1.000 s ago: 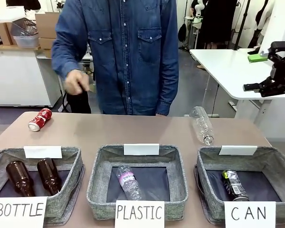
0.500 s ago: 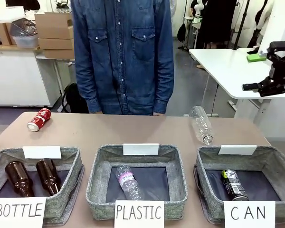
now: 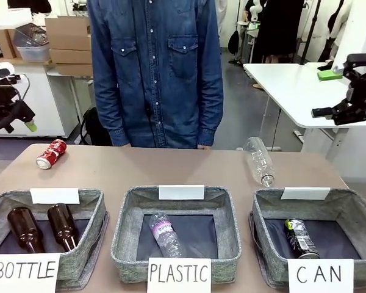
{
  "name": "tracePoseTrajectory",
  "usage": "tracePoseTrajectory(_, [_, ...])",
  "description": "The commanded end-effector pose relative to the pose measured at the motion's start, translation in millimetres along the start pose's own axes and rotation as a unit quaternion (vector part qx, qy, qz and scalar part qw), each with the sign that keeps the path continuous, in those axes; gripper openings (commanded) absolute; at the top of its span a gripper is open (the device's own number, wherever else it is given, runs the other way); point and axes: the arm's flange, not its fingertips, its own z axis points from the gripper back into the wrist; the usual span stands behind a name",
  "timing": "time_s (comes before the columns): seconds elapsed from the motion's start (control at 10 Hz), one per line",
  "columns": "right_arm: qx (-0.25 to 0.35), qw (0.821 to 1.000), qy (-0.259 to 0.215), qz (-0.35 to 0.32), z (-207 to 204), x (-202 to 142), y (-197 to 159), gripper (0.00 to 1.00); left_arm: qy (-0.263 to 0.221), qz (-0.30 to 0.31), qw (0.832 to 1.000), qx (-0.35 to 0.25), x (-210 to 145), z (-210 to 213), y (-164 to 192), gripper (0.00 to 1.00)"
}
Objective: Sort the can waste into the basket.
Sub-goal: Pick up the can waste from the table and place it in the right Fabric basket.
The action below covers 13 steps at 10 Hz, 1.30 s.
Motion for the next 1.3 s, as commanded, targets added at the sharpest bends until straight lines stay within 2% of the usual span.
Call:
tracePoseTrajectory(0.0, [0.001, 1.000, 0.003, 0.010, 1.7, 1.2, -0.2, 1.00, -0.013, -0.071, 0.997, -0.001, -9.7, 16.9, 4.0, 1.00])
tracePoseTrajectory(0.1, [0.001, 1.000, 0.003, 0.010, 1.7, 1.2, -0.2, 1.00, -0.013, -0.071, 0.997, -0.001, -9.7, 16.9, 4.0, 1.00])
tracePoseTrajectory(0.2, [0.001, 1.000, 0.003, 0.010, 1.7, 1.2, -0.2, 1.00, -0.003, -0.020, 1.000, 0.001, -0.9, 4.9, 0.7, 1.00])
tracePoseTrajectory(0.3, [0.001, 1.000, 0.003, 0.010, 1.7, 1.2, -0.2, 1.00, 0.002, -0.022, 1.000, -0.001, 17.0, -15.4, 5.4, 1.00])
tracePoseTrajectory(0.5, [0.001, 1.000, 0.003, 0.010, 1.7, 1.2, -0.2, 1.00, 0.000, -0.068, 0.997, -0.044, 36.8, -45.3, 4.5, 1.00])
tracePoseTrajectory(0.7, [0.001, 1.000, 0.003, 0.010, 1.7, 1.2, -0.2, 1.00, 0.015, -0.065, 0.996, -0.056, 48.0, -68.6, 2.4, 1.00])
tracePoseTrajectory(0.9, [0.001, 1.000, 0.003, 0.010, 1.7, 1.2, -0.2, 1.00, 0.036, -0.047, 0.997, -0.044, 59.2, -95.1, 2.8, 1.00])
tracePoseTrajectory(1.2, [0.001, 1.000, 0.003, 0.010, 1.7, 1.2, -0.2, 1.00, 0.059, -0.046, 0.996, -0.041, 65.1, -115.7, 6.8, 1.00])
